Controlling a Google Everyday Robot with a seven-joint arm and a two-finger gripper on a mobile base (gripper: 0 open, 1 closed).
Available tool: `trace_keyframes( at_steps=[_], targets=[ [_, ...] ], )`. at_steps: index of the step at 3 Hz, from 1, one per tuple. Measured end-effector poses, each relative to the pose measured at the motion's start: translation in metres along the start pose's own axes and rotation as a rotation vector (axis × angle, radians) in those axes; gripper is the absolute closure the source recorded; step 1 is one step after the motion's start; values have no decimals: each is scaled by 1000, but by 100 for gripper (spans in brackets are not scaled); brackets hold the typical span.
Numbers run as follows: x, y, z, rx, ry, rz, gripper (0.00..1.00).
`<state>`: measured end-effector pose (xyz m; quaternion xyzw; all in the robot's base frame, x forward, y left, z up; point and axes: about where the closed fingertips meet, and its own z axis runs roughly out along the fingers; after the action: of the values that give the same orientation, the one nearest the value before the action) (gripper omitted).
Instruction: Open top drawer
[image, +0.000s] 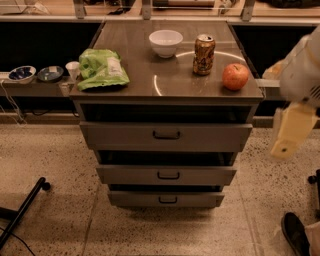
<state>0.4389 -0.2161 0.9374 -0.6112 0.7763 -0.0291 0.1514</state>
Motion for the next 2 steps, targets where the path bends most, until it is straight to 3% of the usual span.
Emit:
trace_keyframes(
  at_steps=[1, 2],
  targets=[
    [10, 24, 66, -27, -20, -51, 0],
    [16, 36, 85, -45, -8, -51, 0]
  ],
)
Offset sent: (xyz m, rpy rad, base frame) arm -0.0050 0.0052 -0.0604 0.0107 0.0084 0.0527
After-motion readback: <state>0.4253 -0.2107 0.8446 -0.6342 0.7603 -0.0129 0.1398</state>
